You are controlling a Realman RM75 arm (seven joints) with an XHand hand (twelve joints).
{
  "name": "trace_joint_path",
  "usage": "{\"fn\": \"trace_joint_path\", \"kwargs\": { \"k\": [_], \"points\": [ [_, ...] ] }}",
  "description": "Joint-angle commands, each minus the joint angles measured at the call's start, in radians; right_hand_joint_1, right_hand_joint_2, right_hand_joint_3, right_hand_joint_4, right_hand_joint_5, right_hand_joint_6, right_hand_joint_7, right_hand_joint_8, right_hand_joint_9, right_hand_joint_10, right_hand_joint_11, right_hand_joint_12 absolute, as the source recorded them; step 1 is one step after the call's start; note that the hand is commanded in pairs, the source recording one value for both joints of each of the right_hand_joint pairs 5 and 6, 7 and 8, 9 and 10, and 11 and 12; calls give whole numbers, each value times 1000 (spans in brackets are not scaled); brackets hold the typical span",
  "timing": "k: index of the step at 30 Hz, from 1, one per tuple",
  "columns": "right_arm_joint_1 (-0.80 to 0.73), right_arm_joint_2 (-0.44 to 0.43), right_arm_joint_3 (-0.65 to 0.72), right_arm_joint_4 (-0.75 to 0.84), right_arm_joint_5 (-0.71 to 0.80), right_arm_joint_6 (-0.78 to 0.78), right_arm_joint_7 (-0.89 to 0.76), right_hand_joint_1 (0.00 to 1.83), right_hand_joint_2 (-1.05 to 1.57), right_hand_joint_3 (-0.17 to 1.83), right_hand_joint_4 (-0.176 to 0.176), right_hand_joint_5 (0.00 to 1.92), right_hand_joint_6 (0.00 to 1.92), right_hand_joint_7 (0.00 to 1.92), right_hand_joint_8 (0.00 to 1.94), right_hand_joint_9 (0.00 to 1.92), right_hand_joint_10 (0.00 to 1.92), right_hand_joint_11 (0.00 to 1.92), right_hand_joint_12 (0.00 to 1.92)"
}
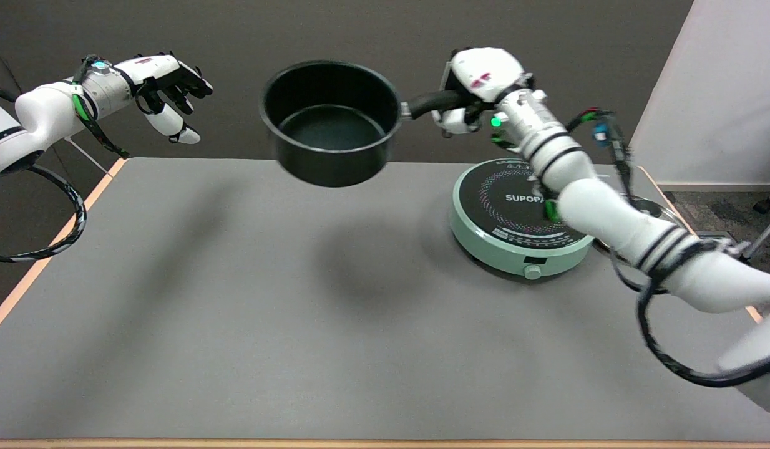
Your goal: Pick up the pot.
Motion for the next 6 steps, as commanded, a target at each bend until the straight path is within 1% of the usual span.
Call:
{"fn": "trace_joint_path", "kwargs": {
  "k": [1,6],
  "points": [
    [-410,334,376,263,189,-11,-77,912,1418,834,-101,1567,1567,1567,1567,1567,1567,1567,1567],
    [-564,372,534,291,189,-20,-73,912,1422,817,-102,1569,1569,1569,1569,1569,1569,1569,1569]
  ]
}}
